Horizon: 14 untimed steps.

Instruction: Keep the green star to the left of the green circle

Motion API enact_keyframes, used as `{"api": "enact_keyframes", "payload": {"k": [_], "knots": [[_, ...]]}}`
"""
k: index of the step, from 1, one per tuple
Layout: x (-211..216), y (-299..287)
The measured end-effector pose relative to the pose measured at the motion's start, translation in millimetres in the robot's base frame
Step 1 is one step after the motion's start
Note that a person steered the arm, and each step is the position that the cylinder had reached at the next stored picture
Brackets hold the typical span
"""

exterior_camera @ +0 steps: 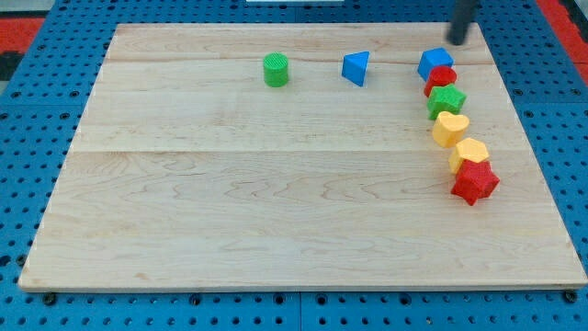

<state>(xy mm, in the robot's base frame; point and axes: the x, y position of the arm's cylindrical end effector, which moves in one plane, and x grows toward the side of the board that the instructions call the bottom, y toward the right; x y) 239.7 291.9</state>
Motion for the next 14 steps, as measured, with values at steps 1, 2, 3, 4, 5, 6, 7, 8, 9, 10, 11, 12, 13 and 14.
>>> {"api": "enact_keyframes", "payload": {"k": [1, 2, 3, 4, 5, 6, 7, 8, 9, 10, 11, 12, 13, 14], "knots": [[63.7, 34.7], [120.2, 23.5], [125.2, -20.3], [138.2, -67.6], [130.9, -158.0], [127.9, -182.1], [124.2, -162.8], [119.9, -157.0], [119.2, -215.8], [119.2, -294.6], [134.8, -293.3], [144.1, -250.9], [113.5, -250.8], [102.8, -256.2]]}}
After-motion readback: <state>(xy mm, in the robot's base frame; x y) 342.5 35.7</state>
